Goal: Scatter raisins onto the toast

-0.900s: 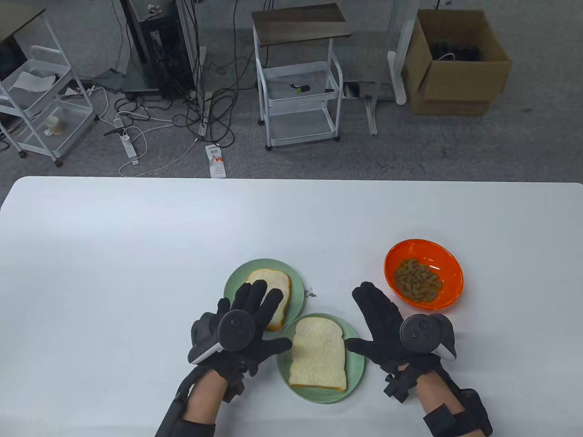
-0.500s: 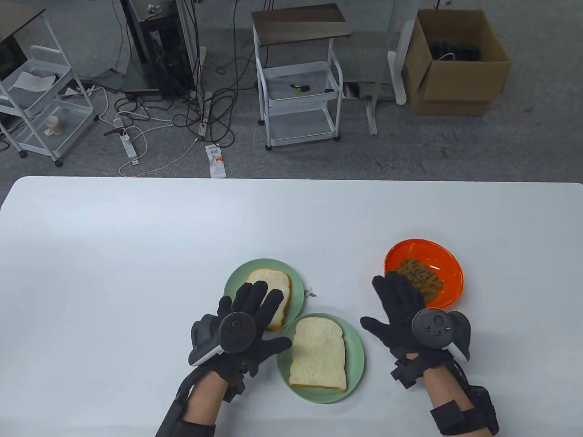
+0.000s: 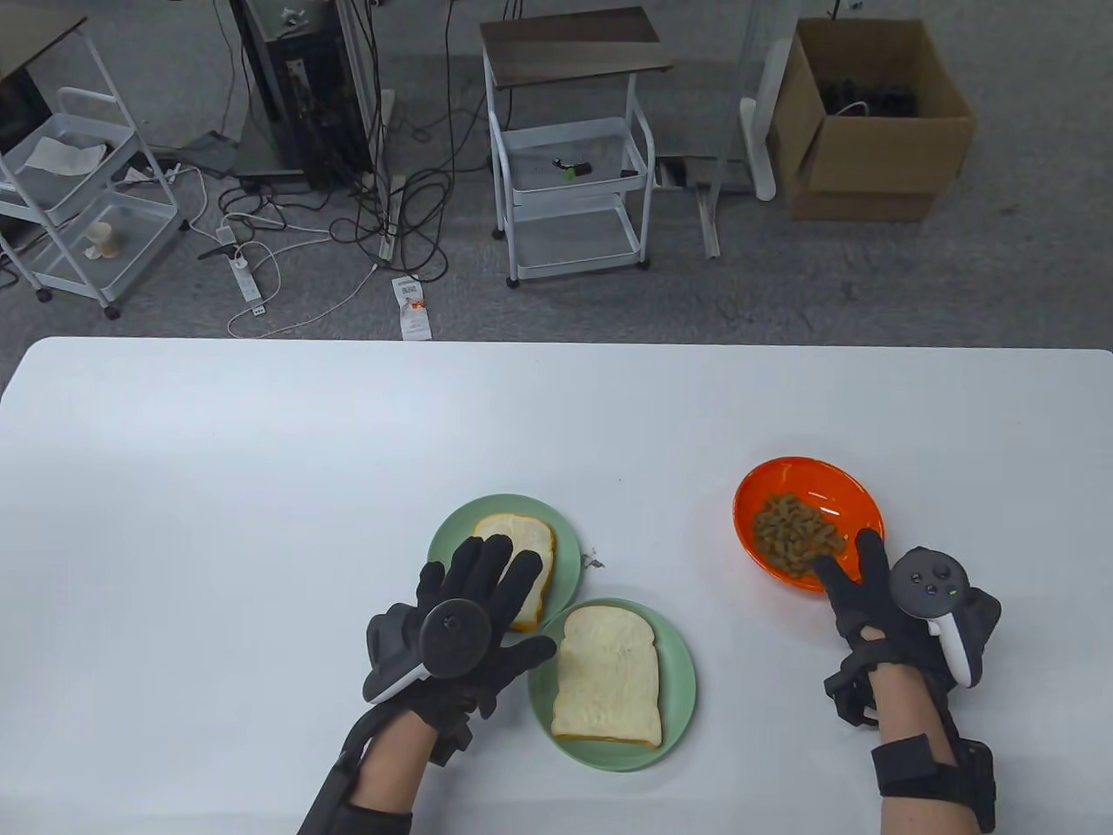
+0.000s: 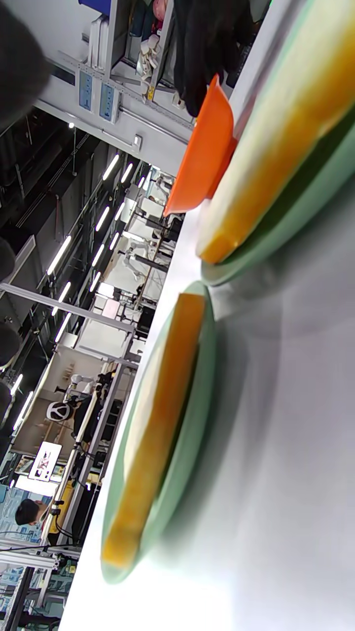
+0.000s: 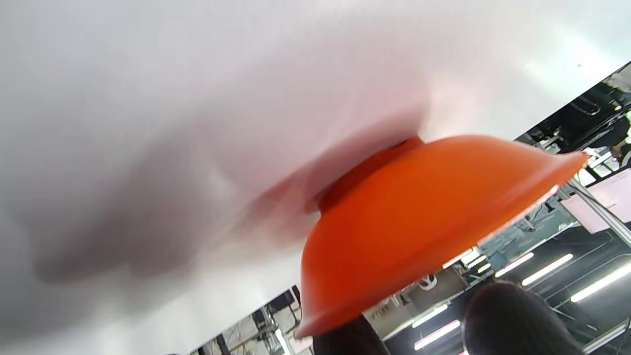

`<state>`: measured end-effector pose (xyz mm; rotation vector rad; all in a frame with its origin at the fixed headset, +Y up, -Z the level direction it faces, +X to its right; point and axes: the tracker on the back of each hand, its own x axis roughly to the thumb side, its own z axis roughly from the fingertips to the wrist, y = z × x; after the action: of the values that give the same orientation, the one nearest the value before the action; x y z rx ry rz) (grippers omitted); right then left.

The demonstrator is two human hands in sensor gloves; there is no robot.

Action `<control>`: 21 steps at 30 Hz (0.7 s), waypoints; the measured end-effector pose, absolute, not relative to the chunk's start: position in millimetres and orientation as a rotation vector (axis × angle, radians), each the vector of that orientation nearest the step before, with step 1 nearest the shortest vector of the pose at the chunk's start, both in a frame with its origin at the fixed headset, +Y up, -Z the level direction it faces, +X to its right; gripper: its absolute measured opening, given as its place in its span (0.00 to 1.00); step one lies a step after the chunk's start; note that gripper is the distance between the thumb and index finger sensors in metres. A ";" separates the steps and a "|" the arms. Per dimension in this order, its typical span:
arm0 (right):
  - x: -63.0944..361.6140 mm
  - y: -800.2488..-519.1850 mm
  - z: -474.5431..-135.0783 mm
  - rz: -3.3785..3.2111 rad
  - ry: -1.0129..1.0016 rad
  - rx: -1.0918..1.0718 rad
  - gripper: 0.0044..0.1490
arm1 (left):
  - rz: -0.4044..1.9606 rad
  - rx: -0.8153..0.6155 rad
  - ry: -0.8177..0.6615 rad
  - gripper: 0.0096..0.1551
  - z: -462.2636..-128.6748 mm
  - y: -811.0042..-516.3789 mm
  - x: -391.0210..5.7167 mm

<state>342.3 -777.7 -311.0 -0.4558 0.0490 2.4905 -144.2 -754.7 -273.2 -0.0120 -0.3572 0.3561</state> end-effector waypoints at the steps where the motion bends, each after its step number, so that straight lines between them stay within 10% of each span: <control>1: 341.9 -779.6 -311.8 2.476 0.034 -0.472 0.50 | 0.356 -0.011 -0.356 0.56 -273.0 -754.4 -144.2; 21: 354.1 -796.0 -305.9 2.067 -0.250 -0.727 0.30 | 0.352 0.046 -0.313 0.52 -271.4 -751.6 -144.3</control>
<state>354.1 -796.0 -305.9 -0.7273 -0.2497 2.0674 -144.3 -751.6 -271.4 0.0460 -0.3127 0.3516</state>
